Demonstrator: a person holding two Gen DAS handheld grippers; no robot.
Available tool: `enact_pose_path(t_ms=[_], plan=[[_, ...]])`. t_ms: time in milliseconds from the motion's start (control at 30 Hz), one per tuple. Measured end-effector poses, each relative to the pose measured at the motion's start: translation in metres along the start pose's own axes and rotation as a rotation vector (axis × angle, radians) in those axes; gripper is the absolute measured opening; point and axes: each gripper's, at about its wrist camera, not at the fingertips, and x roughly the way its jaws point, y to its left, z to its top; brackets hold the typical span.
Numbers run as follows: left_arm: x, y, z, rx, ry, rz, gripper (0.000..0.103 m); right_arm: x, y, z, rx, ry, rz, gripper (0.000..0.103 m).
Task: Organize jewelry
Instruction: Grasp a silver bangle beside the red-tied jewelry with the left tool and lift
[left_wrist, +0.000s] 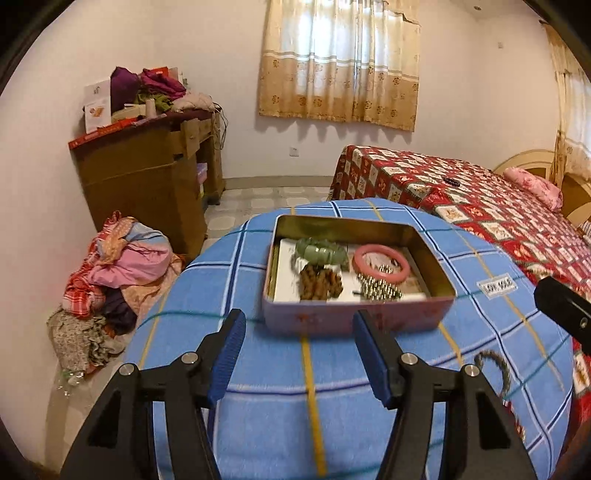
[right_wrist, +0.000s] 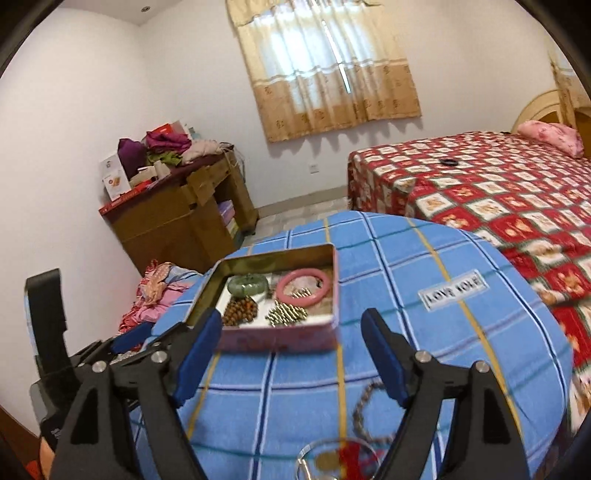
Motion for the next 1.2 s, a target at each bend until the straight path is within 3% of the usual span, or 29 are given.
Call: enact_pose_path(t_ms=[367, 767, 1067, 1200], plan=[[-0.03, -0.012, -0.032, 0.018, -0.002, -0.002, 0.061, -0.033, -0.003, -0.032, -0.013, -0.009, -0.043, 0.08], [-0.056, -0.019, -0.039, 0.036, -0.057, -0.003, 0.061, -0.06, -0.005, -0.042, -0.03, -0.057, -0.088, 0.08], [-0.053, -0.016, -0.056, 0.023, -0.024, -0.071, 0.061, -0.071, -0.034, -0.064, -0.025, -0.021, -0.19, 0.08], [-0.052, -0.02, -0.063, 0.017, 0.0, -0.158, 0.061, -0.072, -0.042, -0.071, -0.01, 0.003, -0.197, 0.078]])
